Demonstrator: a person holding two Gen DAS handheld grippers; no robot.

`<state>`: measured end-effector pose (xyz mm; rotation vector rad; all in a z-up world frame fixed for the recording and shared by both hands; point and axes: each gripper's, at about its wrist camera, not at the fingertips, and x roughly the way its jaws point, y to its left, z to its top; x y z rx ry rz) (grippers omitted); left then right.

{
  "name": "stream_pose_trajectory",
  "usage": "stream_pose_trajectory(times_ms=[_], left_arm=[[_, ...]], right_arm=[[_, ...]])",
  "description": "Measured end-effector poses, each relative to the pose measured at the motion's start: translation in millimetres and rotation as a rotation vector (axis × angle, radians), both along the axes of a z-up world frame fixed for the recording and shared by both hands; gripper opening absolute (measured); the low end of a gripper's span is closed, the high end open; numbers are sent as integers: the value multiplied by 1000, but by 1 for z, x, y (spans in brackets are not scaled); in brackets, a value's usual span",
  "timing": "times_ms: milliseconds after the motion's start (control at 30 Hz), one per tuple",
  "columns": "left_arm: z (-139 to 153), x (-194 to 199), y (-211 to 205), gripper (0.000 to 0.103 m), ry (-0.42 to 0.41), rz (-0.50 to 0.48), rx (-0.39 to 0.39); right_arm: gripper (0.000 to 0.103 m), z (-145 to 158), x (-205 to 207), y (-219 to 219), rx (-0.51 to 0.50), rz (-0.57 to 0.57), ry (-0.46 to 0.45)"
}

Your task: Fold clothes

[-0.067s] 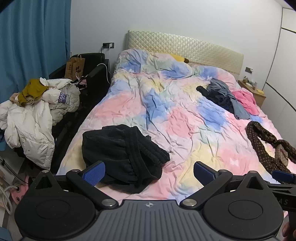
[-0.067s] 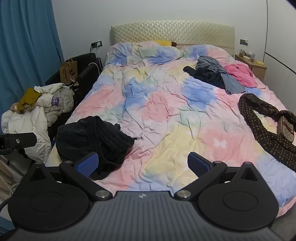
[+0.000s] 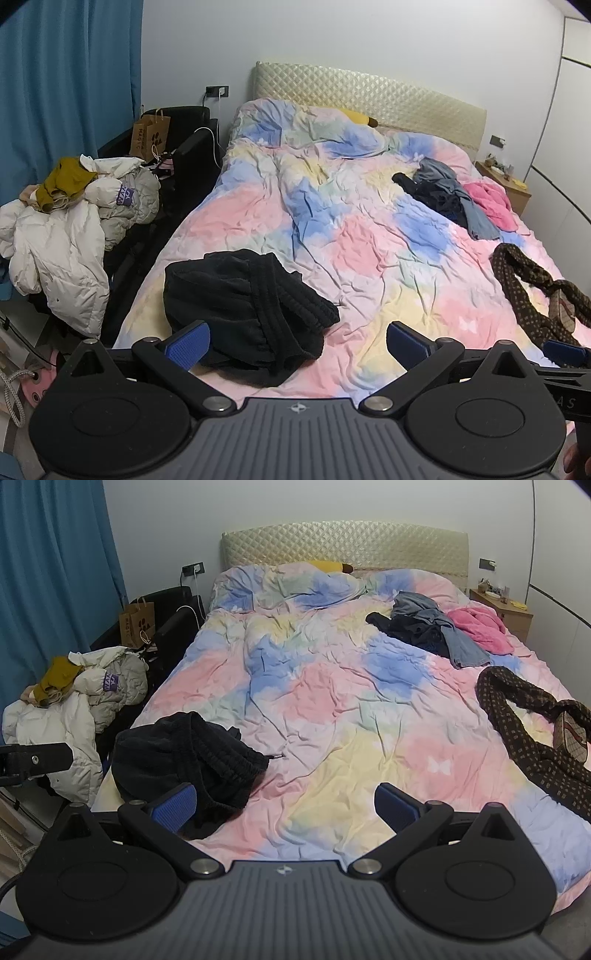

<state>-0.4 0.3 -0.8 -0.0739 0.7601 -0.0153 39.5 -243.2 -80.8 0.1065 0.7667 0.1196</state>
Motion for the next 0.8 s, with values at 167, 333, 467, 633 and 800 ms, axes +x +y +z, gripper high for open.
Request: stream_pose_trajectory(times_ms=[167,333,467,633,800], left_arm=[[-1,3,-2,103,2,-3,1],[11,11,2,103,9,-6,6],[11,11,1,103,7,-4,1],[9,13,0,103,7,-6,3],[5,12,0,103,7,-8,3]], right_arm=[[103,2,-1,1,-1,0,-6],[103,2,2,-2,-2,4,-7],[103,2,3,-2,3,-3,-6],[103,1,4,0,6,-7,-4],[103,-1,5,0,3,-18,0]])
